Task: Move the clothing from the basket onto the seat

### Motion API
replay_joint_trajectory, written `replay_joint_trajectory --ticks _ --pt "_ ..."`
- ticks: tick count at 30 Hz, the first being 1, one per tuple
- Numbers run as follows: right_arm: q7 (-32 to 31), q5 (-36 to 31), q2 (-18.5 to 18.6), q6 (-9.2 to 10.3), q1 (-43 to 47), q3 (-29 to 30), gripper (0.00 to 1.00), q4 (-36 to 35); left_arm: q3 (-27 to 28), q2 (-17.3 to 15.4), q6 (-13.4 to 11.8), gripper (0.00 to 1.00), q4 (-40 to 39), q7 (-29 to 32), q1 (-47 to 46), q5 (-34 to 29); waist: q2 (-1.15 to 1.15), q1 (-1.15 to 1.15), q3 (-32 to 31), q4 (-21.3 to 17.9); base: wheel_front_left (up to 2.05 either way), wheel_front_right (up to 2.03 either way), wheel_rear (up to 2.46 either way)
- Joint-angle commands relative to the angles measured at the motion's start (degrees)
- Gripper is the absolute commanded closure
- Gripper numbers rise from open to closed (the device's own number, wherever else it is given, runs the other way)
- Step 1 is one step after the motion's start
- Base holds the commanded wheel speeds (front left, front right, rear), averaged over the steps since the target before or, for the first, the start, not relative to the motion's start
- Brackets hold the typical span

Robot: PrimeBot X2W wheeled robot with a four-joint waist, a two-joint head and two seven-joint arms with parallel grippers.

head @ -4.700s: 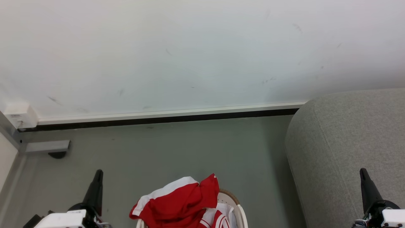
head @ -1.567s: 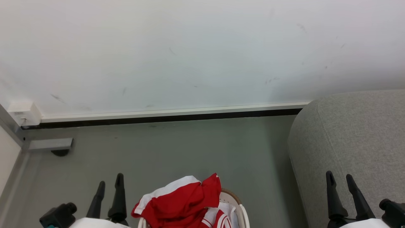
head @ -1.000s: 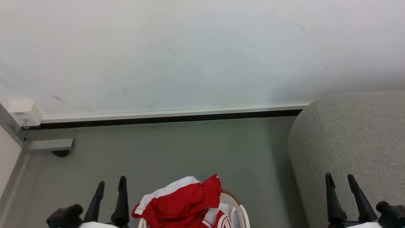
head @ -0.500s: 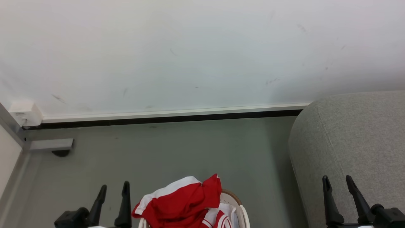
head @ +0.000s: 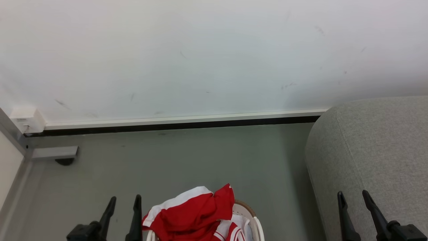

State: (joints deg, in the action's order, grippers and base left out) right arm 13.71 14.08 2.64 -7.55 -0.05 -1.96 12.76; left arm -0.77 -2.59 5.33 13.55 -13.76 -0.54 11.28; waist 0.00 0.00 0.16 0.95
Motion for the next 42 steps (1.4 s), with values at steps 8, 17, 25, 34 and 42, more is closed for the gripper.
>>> replay_joint_trajectory --ticks 8,17,25,34,42 --pt "1.1 -3.2 0.4 0.11 0.3 -0.3 0.00 0.5 -0.5 -0.5 -0.2 0.00 0.3 -1.1 0.9 -3.5 0.00 0.00 0.0 0.1 0.00 0.00 0.00" --pt "1.5 -2.3 0.4 0.12 0.2 -0.3 0.00 1.0 -0.5 -0.5 -0.1 0.00 1.1 -1.4 0.8 -4.0 0.00 0.00 0.2 0.1 0.00 0.00 0.00" --pt "1.5 -1.4 0.4 0.12 0.2 -0.4 0.00 1.2 -0.4 -0.5 0.0 0.00 1.4 -1.4 0.7 -3.3 0.00 0.00 0.3 0.0 0.00 0.00 0.00" --pt "1.5 -1.4 0.4 0.12 -0.2 -0.6 0.00 1.2 -0.1 -0.5 0.2 0.00 1.4 -1.4 0.5 -3.7 0.00 0.00 0.5 -0.2 0.00 0.00 0.00" --pt "1.5 -2.0 0.4 0.12 -1.0 -0.5 0.00 0.7 -0.2 -0.5 0.4 0.00 1.3 -1.4 -0.3 -4.0 0.00 0.00 1.6 -0.8 0.00 0.00 0.00"
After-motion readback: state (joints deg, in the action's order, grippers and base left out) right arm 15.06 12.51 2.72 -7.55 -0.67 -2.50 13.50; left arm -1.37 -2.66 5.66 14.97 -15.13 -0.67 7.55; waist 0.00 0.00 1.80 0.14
